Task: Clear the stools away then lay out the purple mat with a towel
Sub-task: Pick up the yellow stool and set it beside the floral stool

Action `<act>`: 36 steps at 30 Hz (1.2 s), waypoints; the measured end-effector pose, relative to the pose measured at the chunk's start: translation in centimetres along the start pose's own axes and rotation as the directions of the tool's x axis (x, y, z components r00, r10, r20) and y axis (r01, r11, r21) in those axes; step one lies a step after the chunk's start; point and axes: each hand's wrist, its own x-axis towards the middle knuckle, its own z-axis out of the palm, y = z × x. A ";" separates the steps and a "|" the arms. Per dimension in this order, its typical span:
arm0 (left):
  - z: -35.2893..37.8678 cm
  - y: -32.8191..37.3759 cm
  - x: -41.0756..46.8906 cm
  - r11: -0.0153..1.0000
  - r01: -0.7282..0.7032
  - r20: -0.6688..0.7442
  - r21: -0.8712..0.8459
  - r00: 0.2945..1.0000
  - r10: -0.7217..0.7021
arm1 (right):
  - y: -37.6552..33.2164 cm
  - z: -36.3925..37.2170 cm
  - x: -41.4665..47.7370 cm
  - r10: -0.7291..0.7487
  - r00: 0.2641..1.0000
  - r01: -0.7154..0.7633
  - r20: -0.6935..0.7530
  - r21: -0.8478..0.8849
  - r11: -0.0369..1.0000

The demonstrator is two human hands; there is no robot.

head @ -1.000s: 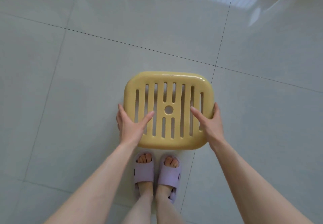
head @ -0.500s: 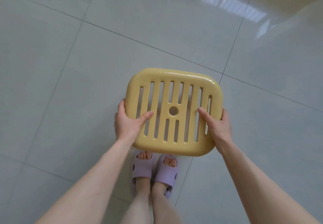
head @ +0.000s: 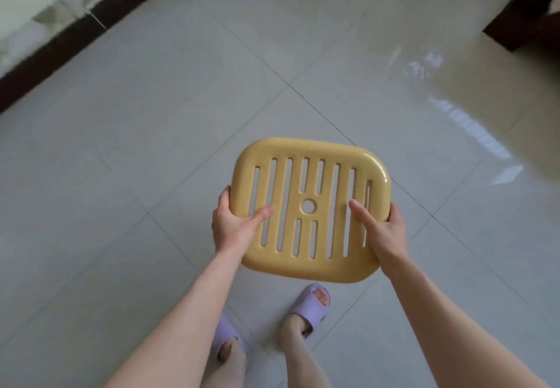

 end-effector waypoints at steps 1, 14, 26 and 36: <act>-2.1 -0.1 0.1 1.000 0.007 -0.028 -0.029 1.000 -0.008 | -1.1 1.6 -0.9 -0.019 0.999 0.020 0.028 -0.019 1.000; -26.8 -11.5 3.7 0.954 0.105 -0.293 -0.282 0.937 -0.189 | -4.3 26.5 -11.8 -0.086 0.934 0.169 0.346 -0.217 0.961; -47.9 -21.8 6.3 0.892 0.153 -0.428 -0.425 0.835 -0.347 | -4.3 50.0 -23.2 -0.087 0.831 0.313 0.550 -0.333 0.890; -62.3 -26.7 12.1 0.844 0.151 -0.502 -0.514 0.745 -0.439 | -6.3 68.7 -29.1 -0.069 0.767 0.405 0.638 -0.398 0.823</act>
